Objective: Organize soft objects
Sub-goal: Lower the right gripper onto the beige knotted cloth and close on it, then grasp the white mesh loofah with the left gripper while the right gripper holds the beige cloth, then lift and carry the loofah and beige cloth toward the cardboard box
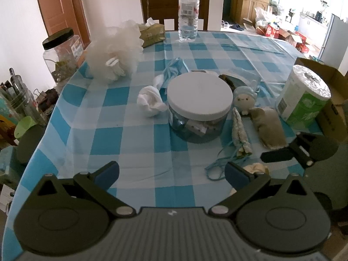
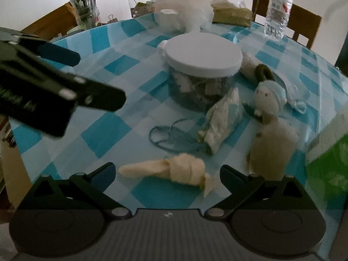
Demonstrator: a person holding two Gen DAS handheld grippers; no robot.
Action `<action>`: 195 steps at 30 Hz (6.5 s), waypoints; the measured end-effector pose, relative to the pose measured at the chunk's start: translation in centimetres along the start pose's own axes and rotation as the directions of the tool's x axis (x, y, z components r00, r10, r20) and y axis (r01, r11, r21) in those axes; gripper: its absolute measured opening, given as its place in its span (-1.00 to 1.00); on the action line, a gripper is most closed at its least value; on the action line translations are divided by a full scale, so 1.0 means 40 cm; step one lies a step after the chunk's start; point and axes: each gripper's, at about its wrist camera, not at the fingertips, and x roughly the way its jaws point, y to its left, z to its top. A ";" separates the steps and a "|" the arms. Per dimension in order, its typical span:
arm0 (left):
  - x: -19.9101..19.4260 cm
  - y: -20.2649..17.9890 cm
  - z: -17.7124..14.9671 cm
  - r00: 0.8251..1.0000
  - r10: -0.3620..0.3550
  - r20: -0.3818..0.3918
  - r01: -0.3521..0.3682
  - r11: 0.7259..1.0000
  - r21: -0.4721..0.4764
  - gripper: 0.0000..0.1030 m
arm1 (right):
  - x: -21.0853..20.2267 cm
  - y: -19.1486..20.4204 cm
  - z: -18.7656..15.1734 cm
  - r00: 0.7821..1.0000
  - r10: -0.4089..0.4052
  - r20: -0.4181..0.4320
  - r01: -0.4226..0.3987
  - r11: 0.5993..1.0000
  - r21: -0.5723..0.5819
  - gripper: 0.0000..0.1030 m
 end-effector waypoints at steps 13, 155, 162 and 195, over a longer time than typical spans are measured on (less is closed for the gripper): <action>-0.003 0.015 0.000 1.000 0.003 0.000 -0.003 1.000 -0.006 0.99 | -0.023 0.048 -0.014 0.995 0.085 -0.055 -0.090 0.992 -0.092 0.65; -0.035 0.175 0.456 0.981 -0.163 0.106 0.146 0.978 0.150 -0.31 | -0.227 -0.051 0.024 0.996 -0.094 0.011 0.094 0.995 0.021 -0.41; -0.124 0.020 0.434 0.971 -0.213 0.107 0.188 0.961 0.204 -0.31 | -0.327 -0.118 -0.034 0.994 -0.106 0.035 0.106 0.994 -0.002 -0.41; -0.078 -0.672 0.504 0.897 -0.439 0.045 0.380 0.821 0.425 -0.31 | -0.500 -0.500 -0.218 0.970 -0.213 0.119 0.195 0.970 0.146 0.94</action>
